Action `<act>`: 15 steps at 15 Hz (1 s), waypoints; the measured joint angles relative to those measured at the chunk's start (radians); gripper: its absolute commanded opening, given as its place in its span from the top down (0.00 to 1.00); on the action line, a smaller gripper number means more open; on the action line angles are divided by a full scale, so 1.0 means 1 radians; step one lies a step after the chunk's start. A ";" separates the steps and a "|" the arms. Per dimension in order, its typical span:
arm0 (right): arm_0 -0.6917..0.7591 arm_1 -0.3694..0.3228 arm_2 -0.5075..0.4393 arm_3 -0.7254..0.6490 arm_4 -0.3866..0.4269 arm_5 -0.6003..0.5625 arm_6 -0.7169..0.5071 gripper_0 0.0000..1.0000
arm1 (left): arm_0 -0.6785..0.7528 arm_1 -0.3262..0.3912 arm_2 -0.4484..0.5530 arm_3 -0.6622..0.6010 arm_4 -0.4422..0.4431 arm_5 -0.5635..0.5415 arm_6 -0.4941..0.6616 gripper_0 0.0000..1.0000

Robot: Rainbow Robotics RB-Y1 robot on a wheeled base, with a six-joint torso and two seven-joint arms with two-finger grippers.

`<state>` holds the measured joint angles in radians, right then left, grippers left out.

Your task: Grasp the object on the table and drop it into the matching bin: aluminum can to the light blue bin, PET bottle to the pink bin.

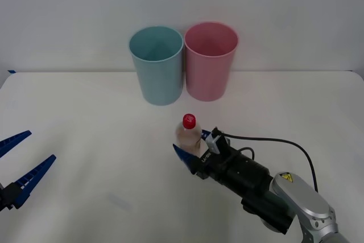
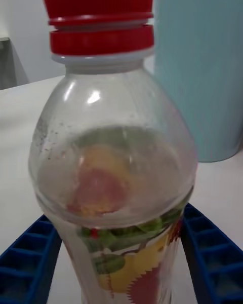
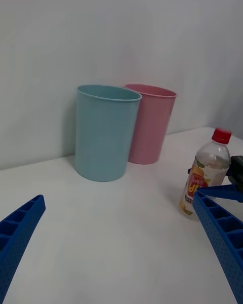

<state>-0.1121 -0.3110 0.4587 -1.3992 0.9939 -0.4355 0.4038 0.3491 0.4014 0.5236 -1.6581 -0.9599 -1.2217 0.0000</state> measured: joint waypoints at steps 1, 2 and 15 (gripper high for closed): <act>-0.001 0.000 0.000 0.000 0.000 0.000 0.001 1.00 | 0.000 0.000 0.000 0.000 0.000 0.000 0.000 0.00; -0.002 0.000 0.000 0.000 0.000 0.000 0.001 1.00 | 0.000 0.000 0.000 0.000 0.000 0.000 0.000 0.00; 0.026 -0.096 -0.034 -0.176 -0.009 0.002 -0.233 1.00 | 0.000 0.000 0.000 0.000 0.000 0.000 0.000 0.00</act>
<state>-0.0859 -0.4074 0.4247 -1.5753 0.9847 -0.4337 0.1704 0.3491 0.4014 0.5236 -1.6581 -0.9599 -1.2217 0.0000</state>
